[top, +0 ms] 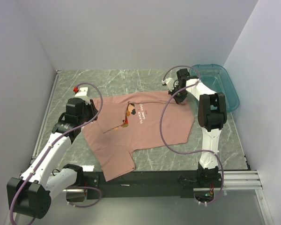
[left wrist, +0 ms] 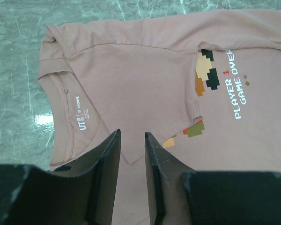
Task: Fold and stack the t-shirts
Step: Fold the tshirt
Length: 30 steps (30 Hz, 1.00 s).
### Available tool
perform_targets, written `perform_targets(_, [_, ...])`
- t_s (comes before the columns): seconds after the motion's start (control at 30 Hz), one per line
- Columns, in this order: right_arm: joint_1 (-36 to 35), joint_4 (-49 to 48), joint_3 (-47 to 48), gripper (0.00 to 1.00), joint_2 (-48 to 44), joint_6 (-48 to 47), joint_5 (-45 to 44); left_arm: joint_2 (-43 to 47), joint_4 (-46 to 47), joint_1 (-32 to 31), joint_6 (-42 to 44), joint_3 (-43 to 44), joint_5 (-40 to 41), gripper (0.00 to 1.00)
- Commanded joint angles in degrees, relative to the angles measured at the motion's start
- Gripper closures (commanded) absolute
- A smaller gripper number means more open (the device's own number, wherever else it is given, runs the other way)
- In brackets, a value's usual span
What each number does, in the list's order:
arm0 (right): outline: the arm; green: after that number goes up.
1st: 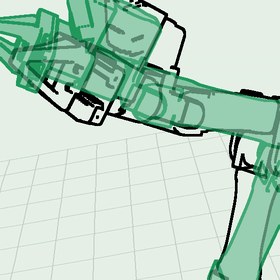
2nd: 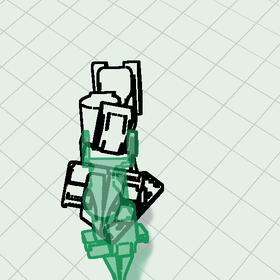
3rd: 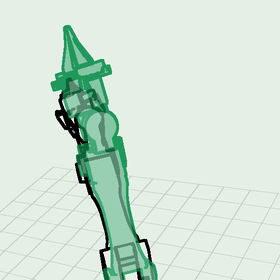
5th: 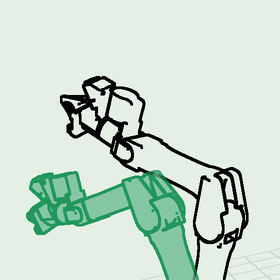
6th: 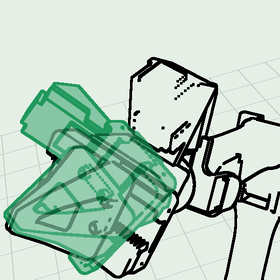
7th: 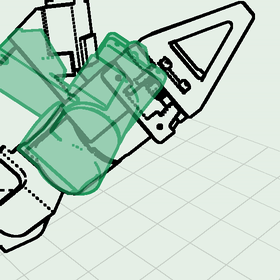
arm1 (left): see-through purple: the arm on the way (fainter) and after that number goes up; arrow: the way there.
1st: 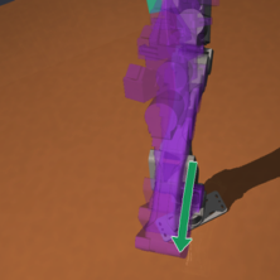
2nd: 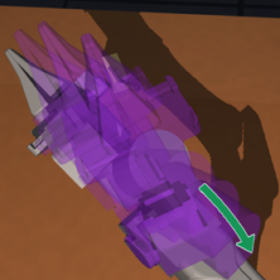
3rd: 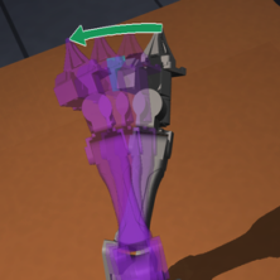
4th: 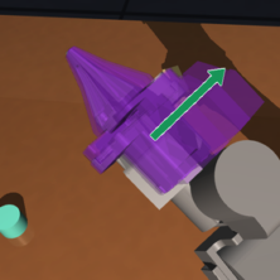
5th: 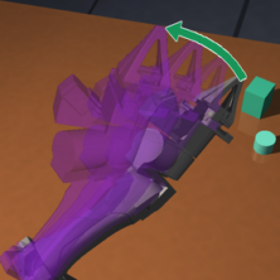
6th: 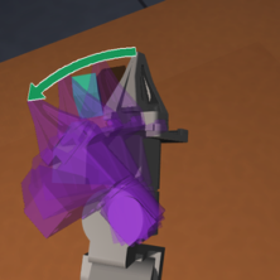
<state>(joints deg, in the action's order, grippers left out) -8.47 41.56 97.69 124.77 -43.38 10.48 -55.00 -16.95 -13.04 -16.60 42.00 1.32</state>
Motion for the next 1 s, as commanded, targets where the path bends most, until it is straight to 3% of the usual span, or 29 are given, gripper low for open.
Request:
perform_targets(0.0, [-0.23, -0.60, -2.93, 1.00, -5.06, -0.83, 1.12, 0.69, 2.18, 0.03, 0.87, 1.33, -1.58, 0.67])
perform_targets(0.17, [-0.23, -1.39, -5.23, 0.93, -6.29, 0.04, 0.07, 0.60, 2.18, 0.03, 0.78, 1.24, -1.50, 0.67])
perform_targets(0.3, [-0.06, -2.71, -5.41, 0.66, -8.05, 3.11, -0.29, 0.60, 2.36, 0.03, 0.43, 1.16, -1.50, 0.66])
perform_targets(0.33, [0.12, -2.63, -5.23, 0.64, -9.27, 3.73, -0.02, 0.60, 2.45, 0.03, 0.25, 0.98, -1.50, 0.65])
perform_targets(0.37, [0.21, -2.54, -4.88, 0.62, -9.98, 4.35, 0.76, 0.69, 2.54, 0.03, -0.10, 0.98, -1.50, 0.62])
perform_targets(0.4, [0.29, -2.28, -4.79, 0.61, -10.68, 5.66, 1.47, 0.77, 2.88, 0.12, -1.40, 0.72, 0.24, 0.52])
perform_targets(0.47, [0.30, -1.75, -5.23, 0.60, -13.58, 6.81, 3.74, 0.86, 3.41, 1.25, -2.81, 0.11, 1.22, 0.42])
perform_targets(0.5, [0.30, -1.57, -6.19, 0.60, -14.81, 7.94, 6.37, 0.86, 4.37, 3.61, -5.35, -0.42, 1.05, 0.31])
perform_targets(0.57, [0.30, -1.57, -7.86, 0.60, -18.67, 9.27, 9.63, -0.79, 5.78, 7.65, -7.91, -1.04, -3.22, 0.24])
perform_targets(0.63, [0.38, -1.57, -11.45, 0.60, -23.05, 10.94, 14.90, -3.52, 8.67, 15.36, -12.12, -1.30, -7.89, 0.24])
perform_targets(0.67, [0.30, -1.83, -14.51, 0.60, -24.56, 11.47, 16.40, -7.62, 9.91, 18.02, -13.97, -1.30, -14.00, 0.26])
perform_targets(0.73, [0.38, -3.06, -17.95, 0.60, -29.03, 13.31, 20.52, -13.00, 12.63, 24.34, -18.63, -0.35, -20.27, 0.37])
perform_targets(0.8, [0.21, -4.55, -23.12, 0.60, -31.94, 14.54, 22.82, -21.78, 16.50, 26.30, -21.61, 1.06, -27.12, 0.49])
perform_targets(0.97, [1.78, -6.67, -31.06, 0.60, -38.28, 15.25, 25.90, -37.51, 21.43, 26.93, -23.65, 9.23, -27.52, 0.58])
